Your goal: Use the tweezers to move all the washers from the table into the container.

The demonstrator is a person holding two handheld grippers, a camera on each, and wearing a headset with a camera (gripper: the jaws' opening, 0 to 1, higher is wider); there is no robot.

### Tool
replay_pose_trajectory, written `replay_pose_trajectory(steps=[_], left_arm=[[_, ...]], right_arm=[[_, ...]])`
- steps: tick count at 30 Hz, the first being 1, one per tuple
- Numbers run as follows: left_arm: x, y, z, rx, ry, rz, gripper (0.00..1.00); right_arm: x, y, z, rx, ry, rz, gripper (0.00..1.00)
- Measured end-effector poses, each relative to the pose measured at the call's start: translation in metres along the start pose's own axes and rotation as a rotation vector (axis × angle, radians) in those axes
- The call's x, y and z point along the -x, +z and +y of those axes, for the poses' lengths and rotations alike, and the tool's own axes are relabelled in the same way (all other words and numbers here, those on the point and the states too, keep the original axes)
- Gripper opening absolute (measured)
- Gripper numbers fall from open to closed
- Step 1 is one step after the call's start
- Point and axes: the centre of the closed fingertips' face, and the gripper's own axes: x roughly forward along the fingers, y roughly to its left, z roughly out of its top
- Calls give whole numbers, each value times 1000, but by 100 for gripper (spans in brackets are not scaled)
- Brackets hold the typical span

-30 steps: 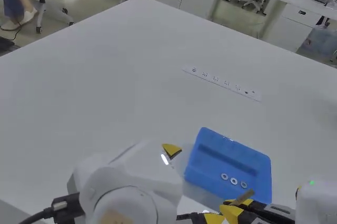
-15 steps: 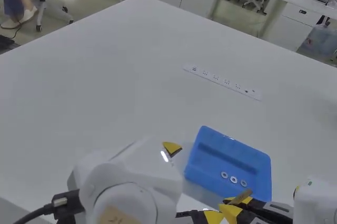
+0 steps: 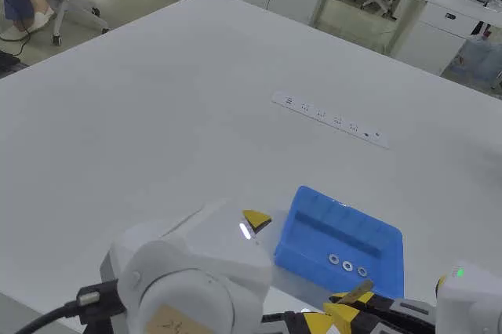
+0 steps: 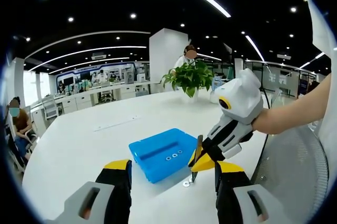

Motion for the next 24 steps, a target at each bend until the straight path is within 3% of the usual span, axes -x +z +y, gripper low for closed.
replay_pose_trajectory(steps=[5, 13, 16, 24], left_arm=[[0, 0, -1, 1, -3, -2, 64], [0, 1, -1, 2, -3, -2, 64], [-1, 1, -2, -2, -6, 0, 64], [0, 0, -1, 5, -2, 0, 64]], right_arm=[[7, 14, -2, -20, -2, -41, 3], [22, 49, -12, -83, 7, -168, 3], [25, 60, -21, -126, 10, -223, 3], [25, 70, -52, -223, -19, -284, 3]])
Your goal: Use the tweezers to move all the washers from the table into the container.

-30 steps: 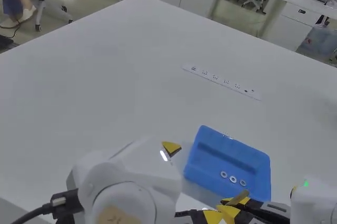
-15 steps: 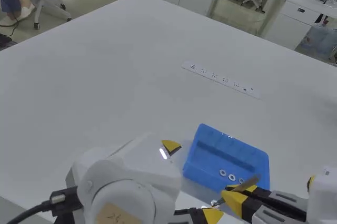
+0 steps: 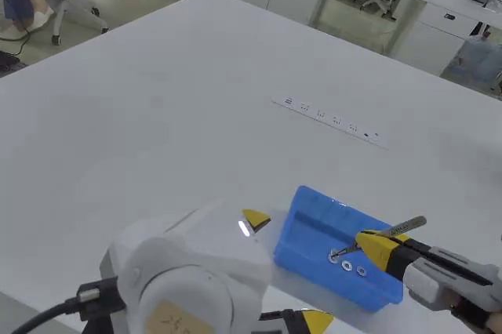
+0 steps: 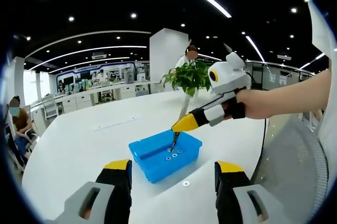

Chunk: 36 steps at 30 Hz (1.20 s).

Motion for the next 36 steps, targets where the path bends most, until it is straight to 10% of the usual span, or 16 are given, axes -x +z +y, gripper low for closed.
replay_pose_trajectory(steps=[10, 36], left_arm=[[0, -1, 0, -2, 0, 3, 64], [-1, -2, 0, -1, 0, 7, 64]], right_arm=[[-24, 5, -27, -46, -39, 30, 3], [-54, -39, -35, 5, -52, 225, 3]])
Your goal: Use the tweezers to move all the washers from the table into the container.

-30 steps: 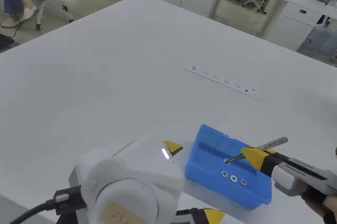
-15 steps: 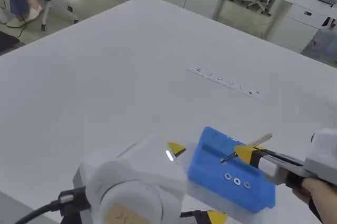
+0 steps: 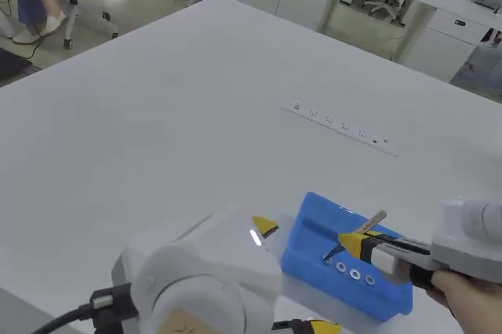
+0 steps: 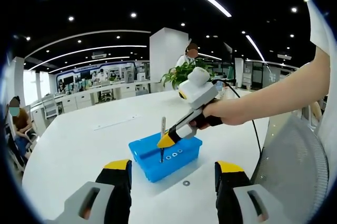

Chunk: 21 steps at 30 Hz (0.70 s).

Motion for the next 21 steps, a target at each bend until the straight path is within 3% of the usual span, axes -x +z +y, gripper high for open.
replay_pose_trajectory(steps=[14, 21], left_arm=[[0, 0, 1, 3, 5, -4, 65], [1, 0, 2, 7, 8, -7, 65]], right_arm=[[-3, 0, -8, 48, -12, 13, 3], [12, 18, -1, 63, -17, -58, 3]])
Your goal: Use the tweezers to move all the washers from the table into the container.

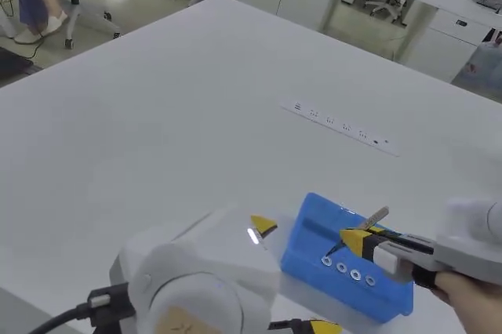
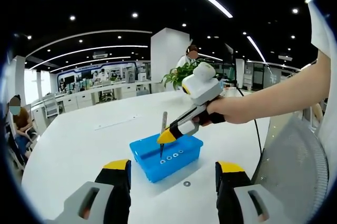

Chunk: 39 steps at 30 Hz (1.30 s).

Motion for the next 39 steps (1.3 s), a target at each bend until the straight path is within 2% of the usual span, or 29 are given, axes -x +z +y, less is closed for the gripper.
replay_pose_trajectory(steps=[3, 7, 12, 16, 25, 32, 39], left_arm=[[1, 3, 1, 19, 2, -19, 65], [1, 3, 3, 36, 5, -22, 65], [0, 3, -1, 20, -10, -15, 65], [0, 4, -4, 9, -16, -15, 65], [0, 5, -2, 18, -9, -21, 66], [1, 5, -1, 21, -7, -25, 66], [1, 5, -1, 24, -6, -25, 69]], right_arm=[[10, 9, 8, 16, 0, -45, 3], [23, 15, 28, 68, 18, -74, 3], [33, 11, 47, 100, 33, -73, 3], [37, -3, 59, 105, 54, -42, 3], [29, -38, 66, 45, 86, 33, 3], [24, -54, 68, 18, 97, 72, 3], [24, -58, 69, 28, 97, 90, 3]])
